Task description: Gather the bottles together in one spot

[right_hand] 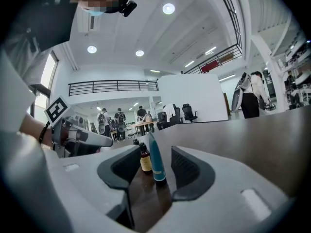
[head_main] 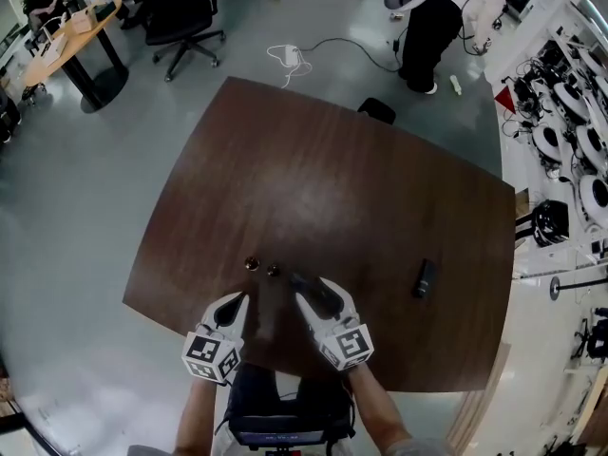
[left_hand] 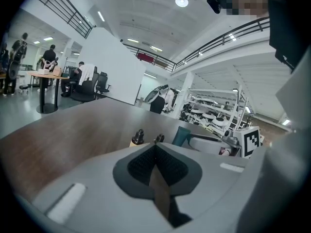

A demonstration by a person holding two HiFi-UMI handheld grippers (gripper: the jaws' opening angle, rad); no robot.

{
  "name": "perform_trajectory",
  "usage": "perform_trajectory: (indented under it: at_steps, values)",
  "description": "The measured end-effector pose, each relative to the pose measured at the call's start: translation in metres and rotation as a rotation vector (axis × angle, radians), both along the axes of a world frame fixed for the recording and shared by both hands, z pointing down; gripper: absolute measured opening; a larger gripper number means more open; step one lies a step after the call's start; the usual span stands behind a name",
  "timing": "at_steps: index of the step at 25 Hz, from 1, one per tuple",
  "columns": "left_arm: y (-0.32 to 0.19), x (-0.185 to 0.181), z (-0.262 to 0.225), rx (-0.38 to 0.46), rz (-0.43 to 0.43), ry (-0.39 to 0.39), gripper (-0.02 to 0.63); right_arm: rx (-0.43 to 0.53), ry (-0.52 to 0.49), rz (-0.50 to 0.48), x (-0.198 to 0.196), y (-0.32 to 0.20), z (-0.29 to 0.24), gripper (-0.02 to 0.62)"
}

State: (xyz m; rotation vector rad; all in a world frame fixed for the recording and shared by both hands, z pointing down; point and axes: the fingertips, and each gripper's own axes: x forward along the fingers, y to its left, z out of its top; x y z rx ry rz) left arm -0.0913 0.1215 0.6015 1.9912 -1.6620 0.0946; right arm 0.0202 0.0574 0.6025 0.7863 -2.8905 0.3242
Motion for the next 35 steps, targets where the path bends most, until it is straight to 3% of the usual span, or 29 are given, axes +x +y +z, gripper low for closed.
perform_trajectory:
  at_steps: [6,11,25,30,35]
  values:
    - [0.0,0.014,-0.02,-0.012,0.041,0.016,0.002,-0.03,0.025,0.049,0.023,0.009,-0.018,0.07]
    - [-0.005,0.041,-0.051,-0.027,0.117,0.038,0.002,-0.072,0.04,0.105,0.043,0.017,-0.036,0.026]
    - [-0.008,0.075,-0.109,0.04,0.397,0.014,0.002,-0.076,0.009,0.38,0.068,0.039,-0.085,0.002]
    - [-0.007,0.107,-0.116,0.068,0.499,0.014,0.002,-0.137,-0.015,0.552,0.118,0.04,-0.09,0.002]
    - [-0.011,0.141,-0.125,0.096,0.591,0.03,0.002,-0.157,0.008,0.665,0.165,0.041,-0.093,0.002]
